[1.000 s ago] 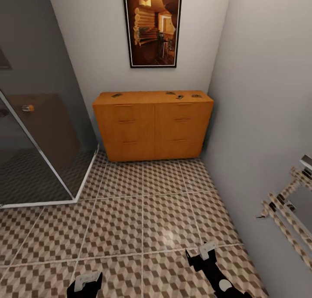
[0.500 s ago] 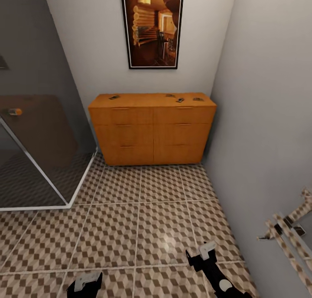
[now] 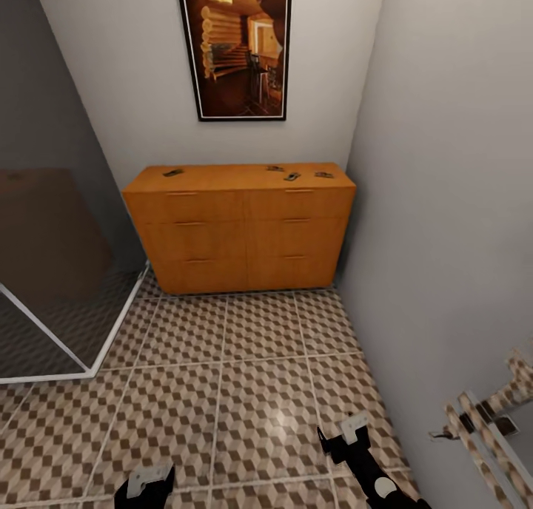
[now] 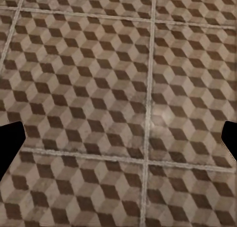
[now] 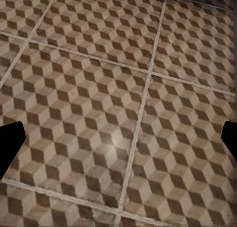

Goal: Take the four mousetraps from the cabinet in the bathroom and place them on the bathroom floor. Make sure all four end up on the same floor surface, and ensure that at least two of them are either under or directly next to the same bathroom sink.

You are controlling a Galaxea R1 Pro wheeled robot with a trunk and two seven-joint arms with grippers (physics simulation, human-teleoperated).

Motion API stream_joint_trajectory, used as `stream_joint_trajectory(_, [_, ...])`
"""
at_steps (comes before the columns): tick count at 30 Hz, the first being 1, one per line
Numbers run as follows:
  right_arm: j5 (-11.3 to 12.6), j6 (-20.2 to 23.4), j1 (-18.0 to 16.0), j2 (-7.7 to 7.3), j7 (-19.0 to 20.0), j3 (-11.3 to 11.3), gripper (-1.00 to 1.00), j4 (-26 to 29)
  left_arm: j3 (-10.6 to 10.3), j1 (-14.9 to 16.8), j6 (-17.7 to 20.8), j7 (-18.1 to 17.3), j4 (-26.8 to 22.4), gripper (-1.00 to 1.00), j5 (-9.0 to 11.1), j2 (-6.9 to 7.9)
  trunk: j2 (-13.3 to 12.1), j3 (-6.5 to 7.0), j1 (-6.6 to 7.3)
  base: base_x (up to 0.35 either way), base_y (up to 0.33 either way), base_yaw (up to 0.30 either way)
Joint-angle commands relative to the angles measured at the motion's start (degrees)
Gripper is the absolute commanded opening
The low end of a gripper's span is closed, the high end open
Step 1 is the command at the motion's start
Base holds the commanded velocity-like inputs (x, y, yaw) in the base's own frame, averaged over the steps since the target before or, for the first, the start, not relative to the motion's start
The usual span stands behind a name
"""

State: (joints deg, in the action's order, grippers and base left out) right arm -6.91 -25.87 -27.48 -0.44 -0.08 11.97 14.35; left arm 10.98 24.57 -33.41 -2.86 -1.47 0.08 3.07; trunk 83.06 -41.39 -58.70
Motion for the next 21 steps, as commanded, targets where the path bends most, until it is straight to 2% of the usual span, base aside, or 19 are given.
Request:
stream_joint_trajectory(1, [-0.6,-0.1,0.0,0.0,0.0,-0.2,1.0,0.0,0.4,0.0,-0.2,-0.3,0.1,1.0,0.0,0.01,0.0,-0.04,-0.02,0.258,-0.022,-0.012])
stream_joint_trajectory(21, [-0.6,-0.1,0.0,0.0,0.0,-0.2,1.0,0.0,0.4,0.0,-0.2,-0.3,0.1,1.0,0.0,0.01,0.0,-0.04,-0.02,0.263,-0.002,-0.001])
